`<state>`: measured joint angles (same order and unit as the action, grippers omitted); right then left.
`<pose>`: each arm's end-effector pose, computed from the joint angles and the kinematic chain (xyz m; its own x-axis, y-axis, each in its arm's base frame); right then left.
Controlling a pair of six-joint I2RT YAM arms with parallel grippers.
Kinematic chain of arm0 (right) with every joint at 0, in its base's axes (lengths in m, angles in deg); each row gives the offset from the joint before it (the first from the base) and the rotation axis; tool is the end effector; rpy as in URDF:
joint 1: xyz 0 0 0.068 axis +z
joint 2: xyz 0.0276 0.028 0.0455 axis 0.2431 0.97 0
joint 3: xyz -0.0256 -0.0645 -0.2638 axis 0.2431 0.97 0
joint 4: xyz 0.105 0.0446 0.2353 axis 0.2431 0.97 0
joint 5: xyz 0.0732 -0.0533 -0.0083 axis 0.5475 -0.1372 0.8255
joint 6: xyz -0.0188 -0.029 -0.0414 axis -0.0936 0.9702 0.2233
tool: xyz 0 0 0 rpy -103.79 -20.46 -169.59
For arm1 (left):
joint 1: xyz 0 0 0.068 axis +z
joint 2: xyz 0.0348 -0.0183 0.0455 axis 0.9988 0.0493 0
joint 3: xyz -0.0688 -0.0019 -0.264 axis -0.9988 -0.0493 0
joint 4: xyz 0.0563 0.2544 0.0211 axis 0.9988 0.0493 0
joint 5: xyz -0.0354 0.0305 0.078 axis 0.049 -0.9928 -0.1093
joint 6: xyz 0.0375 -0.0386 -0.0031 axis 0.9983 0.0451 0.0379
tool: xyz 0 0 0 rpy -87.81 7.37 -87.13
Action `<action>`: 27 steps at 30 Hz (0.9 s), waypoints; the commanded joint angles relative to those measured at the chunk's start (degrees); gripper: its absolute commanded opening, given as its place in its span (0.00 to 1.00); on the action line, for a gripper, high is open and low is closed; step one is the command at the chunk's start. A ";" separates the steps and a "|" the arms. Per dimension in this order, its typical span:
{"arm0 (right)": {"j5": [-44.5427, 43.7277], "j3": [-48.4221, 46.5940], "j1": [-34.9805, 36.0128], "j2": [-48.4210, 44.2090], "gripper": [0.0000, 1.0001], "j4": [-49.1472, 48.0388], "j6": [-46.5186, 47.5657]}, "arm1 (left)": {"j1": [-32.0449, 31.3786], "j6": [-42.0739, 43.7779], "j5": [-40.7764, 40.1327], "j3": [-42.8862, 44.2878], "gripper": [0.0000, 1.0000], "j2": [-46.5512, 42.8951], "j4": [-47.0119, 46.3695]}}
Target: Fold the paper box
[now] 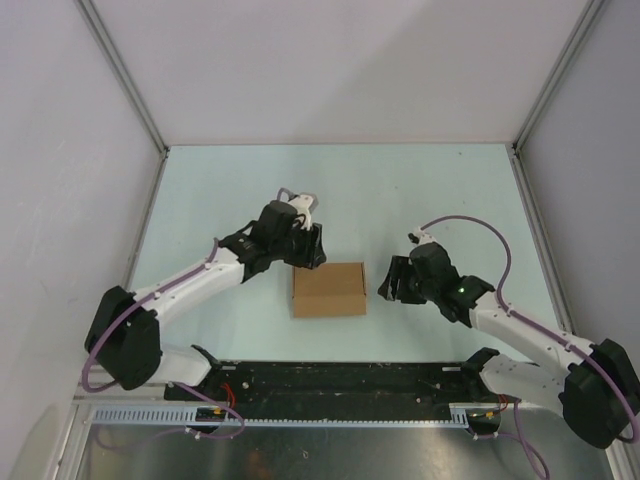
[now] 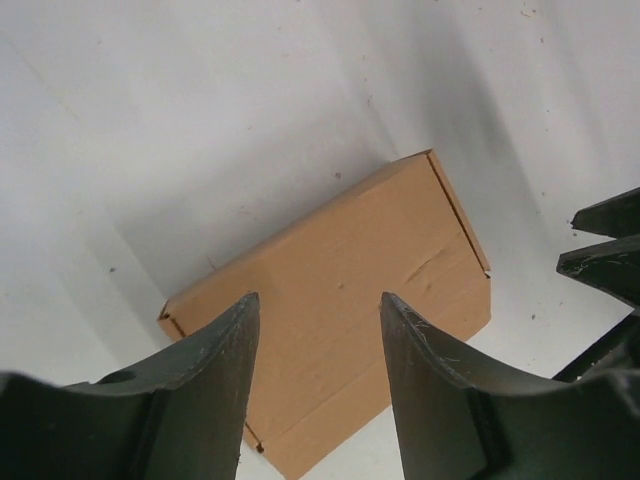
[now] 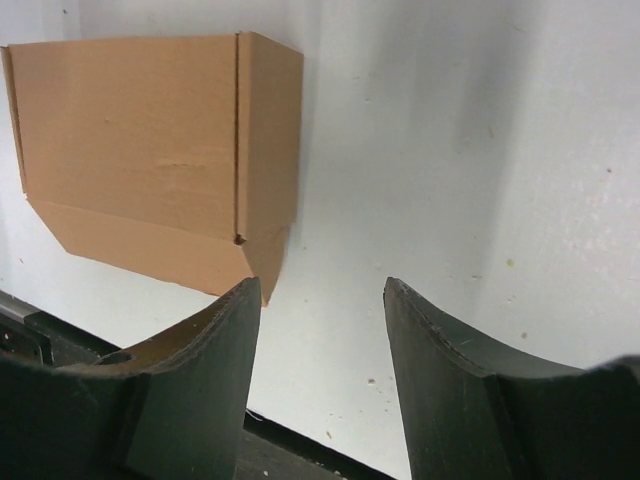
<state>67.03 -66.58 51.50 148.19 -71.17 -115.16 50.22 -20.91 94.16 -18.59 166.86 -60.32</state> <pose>0.1687 0.1294 0.2096 -0.8127 0.1230 -0.5696 -0.1617 0.8915 0.4232 0.2307 -0.1785 0.2537 -0.7222 0.1217 -0.6809 0.4453 0.8351 -0.3230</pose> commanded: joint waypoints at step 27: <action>2.75 8.45 5.89 -15.98 0.56 -7.11 -2.84 | 0.65 22.36 12.63 -0.69 0.63 15.80 -23.80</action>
<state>71.97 -58.39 53.40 131.99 -73.33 -116.49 50.49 -1.91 102.34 -20.21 182.92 -81.32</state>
